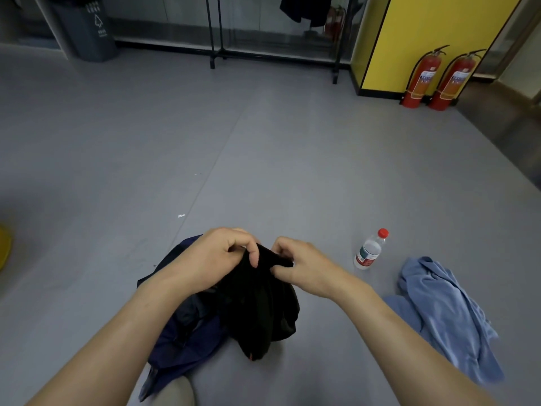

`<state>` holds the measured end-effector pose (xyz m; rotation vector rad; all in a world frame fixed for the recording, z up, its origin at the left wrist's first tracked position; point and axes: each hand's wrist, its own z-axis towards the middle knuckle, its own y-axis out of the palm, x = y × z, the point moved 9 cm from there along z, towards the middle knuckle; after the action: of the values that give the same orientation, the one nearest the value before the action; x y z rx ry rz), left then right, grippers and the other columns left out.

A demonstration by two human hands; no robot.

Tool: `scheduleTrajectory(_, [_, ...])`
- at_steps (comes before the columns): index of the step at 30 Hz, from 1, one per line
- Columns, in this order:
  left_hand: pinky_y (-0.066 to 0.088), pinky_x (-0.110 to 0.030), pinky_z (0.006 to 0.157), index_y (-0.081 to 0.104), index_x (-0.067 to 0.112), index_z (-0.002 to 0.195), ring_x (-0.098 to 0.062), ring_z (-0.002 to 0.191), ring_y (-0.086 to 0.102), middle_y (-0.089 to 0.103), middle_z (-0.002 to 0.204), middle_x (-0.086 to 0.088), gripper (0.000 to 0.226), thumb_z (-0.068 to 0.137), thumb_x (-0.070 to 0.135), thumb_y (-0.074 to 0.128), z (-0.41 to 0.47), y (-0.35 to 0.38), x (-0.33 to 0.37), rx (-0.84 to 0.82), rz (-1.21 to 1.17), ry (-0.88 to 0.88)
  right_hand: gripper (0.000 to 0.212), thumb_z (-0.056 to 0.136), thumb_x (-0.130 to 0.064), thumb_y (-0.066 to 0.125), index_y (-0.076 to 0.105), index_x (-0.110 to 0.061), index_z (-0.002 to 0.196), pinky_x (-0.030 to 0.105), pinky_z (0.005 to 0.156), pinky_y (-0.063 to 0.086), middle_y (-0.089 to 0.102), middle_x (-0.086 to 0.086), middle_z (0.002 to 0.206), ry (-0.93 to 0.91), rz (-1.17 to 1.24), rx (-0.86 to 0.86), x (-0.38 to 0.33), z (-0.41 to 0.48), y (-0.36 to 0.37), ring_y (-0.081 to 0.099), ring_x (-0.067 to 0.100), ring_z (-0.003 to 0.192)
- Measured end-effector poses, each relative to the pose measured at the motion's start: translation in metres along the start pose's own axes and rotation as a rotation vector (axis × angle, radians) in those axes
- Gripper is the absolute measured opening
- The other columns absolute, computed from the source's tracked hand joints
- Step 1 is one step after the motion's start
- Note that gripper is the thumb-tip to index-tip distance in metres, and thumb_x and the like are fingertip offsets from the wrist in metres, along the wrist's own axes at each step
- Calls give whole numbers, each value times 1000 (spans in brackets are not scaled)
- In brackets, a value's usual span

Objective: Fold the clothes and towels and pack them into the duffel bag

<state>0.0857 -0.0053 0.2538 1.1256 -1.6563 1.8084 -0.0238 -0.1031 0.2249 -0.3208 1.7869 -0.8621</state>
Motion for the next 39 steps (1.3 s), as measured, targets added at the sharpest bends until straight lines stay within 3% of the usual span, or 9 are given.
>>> scheduleTrajectory(2, [52,-50,95,74,38,88,-20,101,68,68,115,22,43,93,5,46,0,-2,-3,53,-5,-39,13,84,-35,60,47,-33,85,31,65,45,61,-9,76,-18,-89,99,-4,-2,-10,56,12,72])
scheduleTrajectory(4, [51,-46,99,71,44,100,-14,107,66,66,119,23,25,88,31,53,-1,2,-3,84,-59,-70,14,85,-38,58,45,-32,86,30,62,42,59,-8,75,-46,-101,173,-8,-8,-19,54,14,71])
scheduleTrajectory(6, [50,-36,99,63,46,109,-3,110,61,61,120,28,28,81,50,62,-2,8,2,102,-13,-49,16,86,-40,58,45,-32,87,30,62,41,59,-7,74,-39,-73,203,-7,-13,-24,54,14,70])
scheduleTrajectory(10, [52,-35,85,49,45,118,-7,90,63,64,106,22,40,90,25,69,2,12,1,171,51,-84,18,88,-40,60,45,-31,86,29,62,41,57,-8,73,-25,-56,220,-2,-23,-30,51,12,68])
scheduleTrajectory(12, [50,-34,88,54,44,124,-3,94,61,66,101,18,37,93,29,67,3,13,-7,174,139,-136,17,89,-38,60,45,-31,86,27,61,39,57,-9,73,-20,-76,213,0,-27,-33,51,11,68])
scheduleTrajectory(15, [51,-35,89,68,39,109,-1,99,61,68,99,21,16,94,33,64,5,14,-9,155,270,-102,18,89,-39,60,44,-32,89,27,61,38,56,-11,76,36,-158,156,12,-30,-30,52,12,71])
scheduleTrajectory(22, [48,-29,82,60,40,101,1,97,57,62,98,27,8,98,34,55,7,20,0,165,359,-31,17,84,-34,57,59,-32,101,30,70,45,63,-8,96,231,-261,-50,54,-38,-11,59,20,91])
scheduleTrajectory(29, [49,-29,70,52,42,106,-5,81,62,67,85,19,8,100,36,52,9,19,12,180,432,-17,20,82,-43,58,49,-26,87,30,63,41,59,-6,84,305,-171,-56,66,-52,-23,53,14,75])
scheduleTrajectory(39, [46,-16,79,55,49,98,8,91,58,64,95,29,23,90,30,67,-2,45,2,-66,354,-75,35,79,-42,73,40,-29,75,26,54,31,46,-11,78,314,-210,-45,74,-67,-34,40,9,65])
